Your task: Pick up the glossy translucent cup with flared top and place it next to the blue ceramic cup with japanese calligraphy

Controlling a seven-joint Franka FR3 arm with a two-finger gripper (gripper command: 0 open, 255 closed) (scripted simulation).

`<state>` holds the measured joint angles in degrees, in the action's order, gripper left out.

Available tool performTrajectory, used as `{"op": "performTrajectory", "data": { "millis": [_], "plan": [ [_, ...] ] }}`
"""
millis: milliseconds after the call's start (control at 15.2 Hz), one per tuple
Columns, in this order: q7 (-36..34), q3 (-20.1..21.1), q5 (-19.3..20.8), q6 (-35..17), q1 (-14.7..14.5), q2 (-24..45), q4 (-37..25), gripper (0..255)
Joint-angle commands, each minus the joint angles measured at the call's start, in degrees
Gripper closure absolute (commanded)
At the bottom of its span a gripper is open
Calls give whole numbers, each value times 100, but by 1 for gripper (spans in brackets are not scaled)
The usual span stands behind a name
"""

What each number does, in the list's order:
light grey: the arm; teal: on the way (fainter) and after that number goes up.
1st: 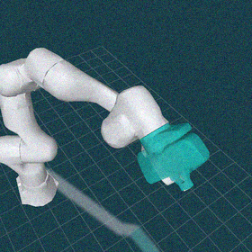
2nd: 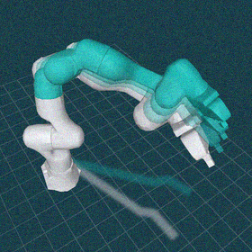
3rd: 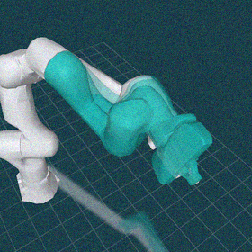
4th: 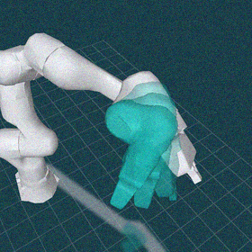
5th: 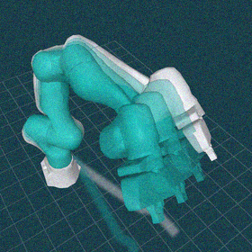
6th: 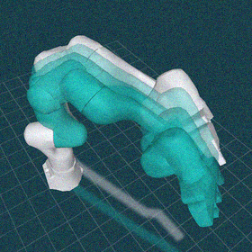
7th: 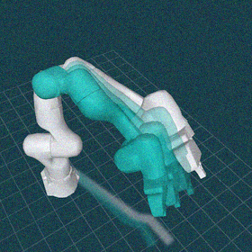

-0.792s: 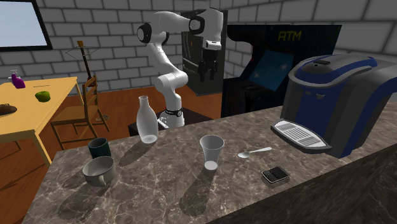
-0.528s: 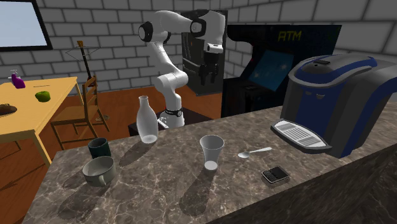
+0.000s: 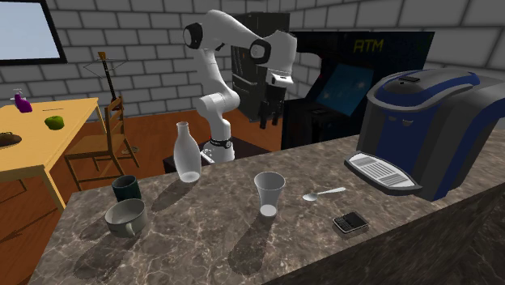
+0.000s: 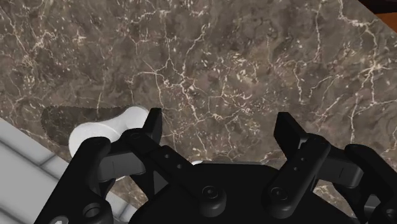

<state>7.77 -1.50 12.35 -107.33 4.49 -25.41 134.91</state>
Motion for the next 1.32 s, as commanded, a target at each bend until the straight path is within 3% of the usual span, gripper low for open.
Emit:
{"op": "performTrajectory", "data": {
  "millis": [0,858,1254],
  "plan": [
    [94,-80,130,-232,68,387,-162,0],
    [565,-460,693,-1276,422,3103,-1876,0],
    [532,-516,755,-1702,490,3301,-1662,0]
  ]
}}
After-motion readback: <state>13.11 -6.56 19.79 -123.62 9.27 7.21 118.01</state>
